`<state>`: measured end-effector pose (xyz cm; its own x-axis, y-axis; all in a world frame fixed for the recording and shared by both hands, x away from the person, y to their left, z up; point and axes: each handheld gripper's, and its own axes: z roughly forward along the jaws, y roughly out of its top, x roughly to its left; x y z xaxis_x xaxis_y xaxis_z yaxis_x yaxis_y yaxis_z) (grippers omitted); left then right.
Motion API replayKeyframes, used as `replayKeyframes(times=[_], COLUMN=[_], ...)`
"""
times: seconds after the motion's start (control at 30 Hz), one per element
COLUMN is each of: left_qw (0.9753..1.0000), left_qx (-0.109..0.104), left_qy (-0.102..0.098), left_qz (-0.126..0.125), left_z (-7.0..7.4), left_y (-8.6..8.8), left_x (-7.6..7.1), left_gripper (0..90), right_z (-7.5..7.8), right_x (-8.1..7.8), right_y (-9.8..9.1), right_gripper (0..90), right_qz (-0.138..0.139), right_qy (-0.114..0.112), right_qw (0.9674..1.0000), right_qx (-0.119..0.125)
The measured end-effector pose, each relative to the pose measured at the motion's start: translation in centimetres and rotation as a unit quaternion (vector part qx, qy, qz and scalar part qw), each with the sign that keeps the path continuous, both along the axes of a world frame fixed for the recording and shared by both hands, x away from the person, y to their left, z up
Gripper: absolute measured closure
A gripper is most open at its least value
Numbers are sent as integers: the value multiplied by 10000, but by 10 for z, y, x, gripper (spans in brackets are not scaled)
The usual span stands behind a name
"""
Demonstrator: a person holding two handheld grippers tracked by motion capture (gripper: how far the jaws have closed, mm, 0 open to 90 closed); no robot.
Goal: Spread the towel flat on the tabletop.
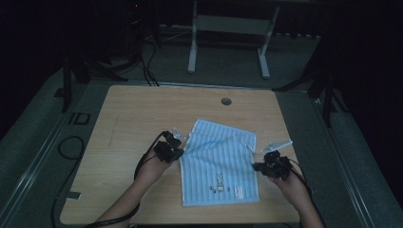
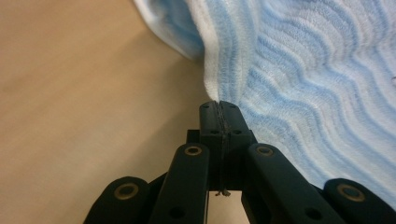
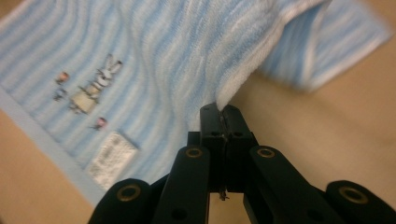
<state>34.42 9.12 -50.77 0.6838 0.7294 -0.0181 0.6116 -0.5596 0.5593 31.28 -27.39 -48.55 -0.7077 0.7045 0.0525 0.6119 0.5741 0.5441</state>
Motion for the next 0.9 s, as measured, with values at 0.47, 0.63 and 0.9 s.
replayKeyframes(times=[0.47, 0.63, 0.9], left_qw=[9935, 9965, 9987], left_qx=[-359, -485, -325], left_qy=[728, 425, 289], left_qz=[-799, -525, -271], left_z=[-22, 0, 6], left_y=[-10, -4, -10], left_x=[-45, -44, -19], left_gripper=[848, 549, 470], right_z=[-35, -8, 9], right_x=[-58, -50, 4], right_y=[-10, -18, -8], right_gripper=[809, 611, 553], right_qz=[104, -100, -298], right_qy=[482, 169, 4], right_qw=[9984, 9998, 9994], right_qx=[-272, -22, -173])
